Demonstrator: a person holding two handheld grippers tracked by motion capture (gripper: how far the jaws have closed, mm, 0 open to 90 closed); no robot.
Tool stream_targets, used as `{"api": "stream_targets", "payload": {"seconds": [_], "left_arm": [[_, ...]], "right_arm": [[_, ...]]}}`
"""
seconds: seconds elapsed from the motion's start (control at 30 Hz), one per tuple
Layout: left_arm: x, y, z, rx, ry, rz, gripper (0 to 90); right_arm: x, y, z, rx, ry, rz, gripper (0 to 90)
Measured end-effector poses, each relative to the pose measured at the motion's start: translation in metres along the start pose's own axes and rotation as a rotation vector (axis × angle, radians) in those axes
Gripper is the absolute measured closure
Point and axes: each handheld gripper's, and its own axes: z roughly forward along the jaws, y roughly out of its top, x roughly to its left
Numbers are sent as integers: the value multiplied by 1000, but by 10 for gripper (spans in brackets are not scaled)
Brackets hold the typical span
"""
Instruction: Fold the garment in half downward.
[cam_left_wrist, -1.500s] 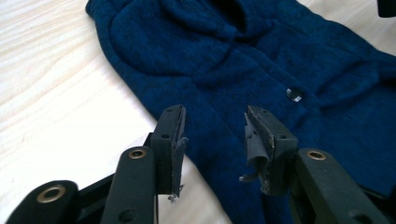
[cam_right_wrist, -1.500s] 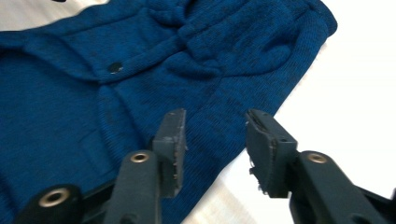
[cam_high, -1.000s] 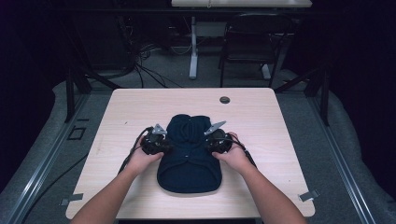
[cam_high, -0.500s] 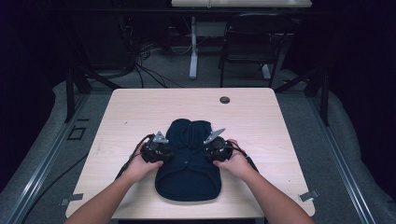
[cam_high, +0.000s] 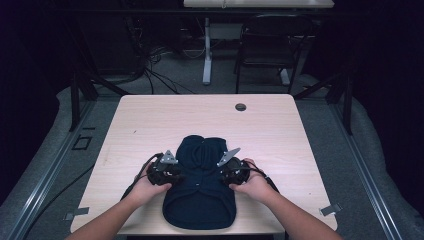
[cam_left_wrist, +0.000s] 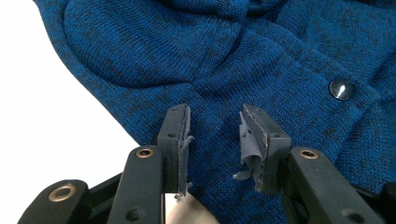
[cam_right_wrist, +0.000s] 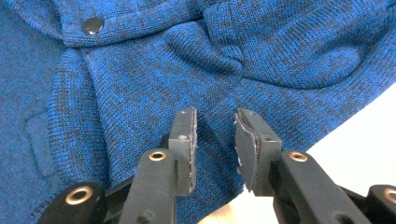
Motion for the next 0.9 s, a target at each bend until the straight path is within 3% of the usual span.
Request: {"api": "stream_targets", "payload": {"seconds": [0.07, 0.2, 0.47, 0.67, 0.9], "left_arm": [[0, 1, -1, 6, -14, -9, 607], [6, 11, -7, 7, 4, 6, 605], [32, 52, -15, -26, 24, 9, 611], [47, 74, -7, -24, 57, 40, 629], [64, 86, 14, -2, 73, 49, 636]], "right_arm": [[2, 0, -2, -1, -2, -6, 662], [-1, 4, -8, -11, -18, -16, 673], [-32, 33, -24, -27, -66, -13, 711], [-55, 53, -20, 0, -96, -28, 733], [-72, 70, -6, 22, -106, -26, 725]]}}
